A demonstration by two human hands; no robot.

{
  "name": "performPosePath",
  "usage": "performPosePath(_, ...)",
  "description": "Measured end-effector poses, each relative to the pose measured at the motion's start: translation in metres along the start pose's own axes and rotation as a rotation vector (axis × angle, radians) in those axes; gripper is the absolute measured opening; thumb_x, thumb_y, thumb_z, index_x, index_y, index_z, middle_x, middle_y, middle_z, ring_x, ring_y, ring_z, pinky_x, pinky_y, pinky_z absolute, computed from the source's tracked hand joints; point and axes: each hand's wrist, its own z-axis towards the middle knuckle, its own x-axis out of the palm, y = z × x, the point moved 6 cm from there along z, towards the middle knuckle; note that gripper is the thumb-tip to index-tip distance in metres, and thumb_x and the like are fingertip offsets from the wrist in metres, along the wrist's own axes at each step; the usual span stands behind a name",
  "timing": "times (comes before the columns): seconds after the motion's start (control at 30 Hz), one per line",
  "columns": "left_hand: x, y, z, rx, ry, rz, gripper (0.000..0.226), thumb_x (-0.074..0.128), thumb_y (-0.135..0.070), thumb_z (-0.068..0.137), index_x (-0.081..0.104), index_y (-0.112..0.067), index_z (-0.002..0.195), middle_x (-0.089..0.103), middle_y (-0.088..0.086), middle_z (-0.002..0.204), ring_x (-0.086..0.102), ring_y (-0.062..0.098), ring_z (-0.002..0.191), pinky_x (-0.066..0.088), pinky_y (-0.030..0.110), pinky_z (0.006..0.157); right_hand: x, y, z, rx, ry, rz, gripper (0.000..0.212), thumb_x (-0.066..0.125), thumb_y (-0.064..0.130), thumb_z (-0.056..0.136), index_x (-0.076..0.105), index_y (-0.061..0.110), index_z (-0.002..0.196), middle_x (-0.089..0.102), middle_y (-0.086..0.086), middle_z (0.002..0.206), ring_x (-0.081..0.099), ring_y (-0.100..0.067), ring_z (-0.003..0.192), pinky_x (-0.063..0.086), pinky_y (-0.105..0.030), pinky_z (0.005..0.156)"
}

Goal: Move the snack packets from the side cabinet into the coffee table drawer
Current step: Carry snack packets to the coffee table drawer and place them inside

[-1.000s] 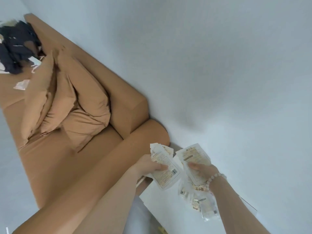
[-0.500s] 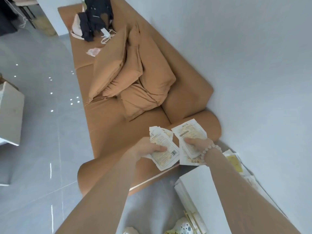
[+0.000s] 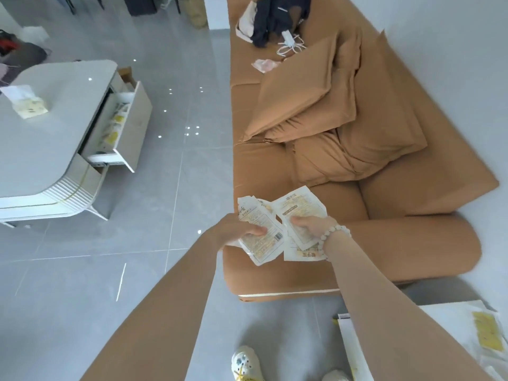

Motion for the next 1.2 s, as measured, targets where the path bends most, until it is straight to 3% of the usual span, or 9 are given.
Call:
performPosePath(0.2, -0.092, 0.046, -0.032, -0.011, -0.147, -0.123, 0.026, 0.075, -0.02, 0.078, 0.07, -0.017, 0.104, 0.071, -0.002, 0.1, 0.065, 0.013, 0.093, 0.038, 0.015, 0.066, 0.102, 0.057, -0.017, -0.096, 0.135, -0.215, 0.082, 0.067, 0.047, 0.082, 0.035, 0.0, 0.141, 0.043, -0.016, 0.142, 0.047, -0.03, 0.126, 0.039, -0.035, 0.099)
performPosePath(0.3, -0.132, 0.071, -0.049, -0.021, -0.226, -0.21, 0.026, 0.075, -0.019, 0.079, 0.069, -0.016, 0.103, 0.07, -0.001, 0.1, 0.063, 0.014, 0.095, 0.038, 0.018, 0.071, 0.149, 0.083, -0.032, -0.156, 0.211, -0.337, 0.077, 0.061, 0.049, 0.085, 0.036, 0.001, 0.141, 0.042, -0.015, 0.144, 0.048, -0.03, 0.125, 0.04, -0.034, 0.097)
performPosePath(0.43, -0.171, 0.1, -0.07, -0.003, -0.319, -0.361, 0.018, 0.074, -0.01, 0.079, 0.068, -0.016, 0.095, 0.07, -0.002, 0.091, 0.065, 0.01, 0.082, 0.045, 0.014, 0.066, 0.2, 0.105, -0.041, -0.224, 0.326, -0.44, 0.068, 0.052, 0.041, 0.094, 0.03, 0.0, 0.144, 0.034, -0.017, 0.148, 0.039, -0.031, 0.133, 0.035, -0.035, 0.104)
performPosePath(0.53, -0.198, 0.116, -0.079, -0.013, -0.371, -0.438, 0.024, 0.078, -0.01, 0.074, 0.069, -0.014, 0.095, 0.071, 0.001, 0.095, 0.066, 0.015, 0.087, 0.049, 0.02, 0.072, 0.236, 0.119, -0.04, -0.233, 0.369, -0.494, 0.077, 0.06, 0.052, 0.085, 0.036, 0.007, 0.143, 0.038, -0.012, 0.147, 0.045, -0.029, 0.128, 0.04, -0.033, 0.098)
performPosePath(0.67, -0.234, 0.13, -0.081, -0.033, -0.456, -0.533, 0.033, 0.083, -0.015, 0.062, 0.069, -0.014, 0.091, 0.071, 0.002, 0.095, 0.066, 0.019, 0.09, 0.05, 0.022, 0.075, 0.279, 0.14, -0.034, -0.21, 0.372, -0.478, 0.08, 0.068, 0.048, 0.08, 0.039, 0.001, 0.137, 0.048, -0.011, 0.138, 0.053, -0.028, 0.118, 0.039, -0.029, 0.077)
performPosePath(0.77, -0.263, 0.135, -0.078, -0.07, -0.522, -0.586, 0.023, 0.076, -0.01, 0.076, 0.067, -0.011, 0.097, 0.07, 0.004, 0.096, 0.066, 0.016, 0.083, 0.05, 0.021, 0.072, 0.31, 0.163, -0.032, -0.213, 0.421, -0.514, 0.074, 0.068, 0.046, 0.082, 0.043, 0.0, 0.134, 0.053, -0.011, 0.133, 0.055, -0.026, 0.117, 0.04, -0.027, 0.078)
performPosePath(1.07, -0.349, 0.143, -0.044, -0.117, -0.623, -0.685, 0.037, 0.078, -0.011, 0.074, 0.067, -0.007, 0.109, 0.07, 0.008, 0.11, 0.066, 0.026, 0.102, 0.051, 0.034, 0.092, 0.381, 0.232, 0.008, -0.169, 0.498, -0.483, 0.081, 0.074, 0.046, 0.075, 0.042, 0.0, 0.134, 0.052, -0.011, 0.133, 0.052, -0.029, 0.119, 0.042, -0.034, 0.093)
performPosePath(1.2, -0.375, 0.145, -0.031, -0.119, -0.633, -0.706, 0.035, 0.084, -0.014, 0.067, 0.069, -0.011, 0.099, 0.071, 0.007, 0.107, 0.067, 0.025, 0.101, 0.052, 0.034, 0.091, 0.411, 0.252, 0.021, -0.153, 0.505, -0.489, 0.084, 0.077, 0.047, 0.072, 0.042, 0.002, 0.134, 0.051, -0.011, 0.135, 0.052, -0.028, 0.119, 0.04, -0.032, 0.084)
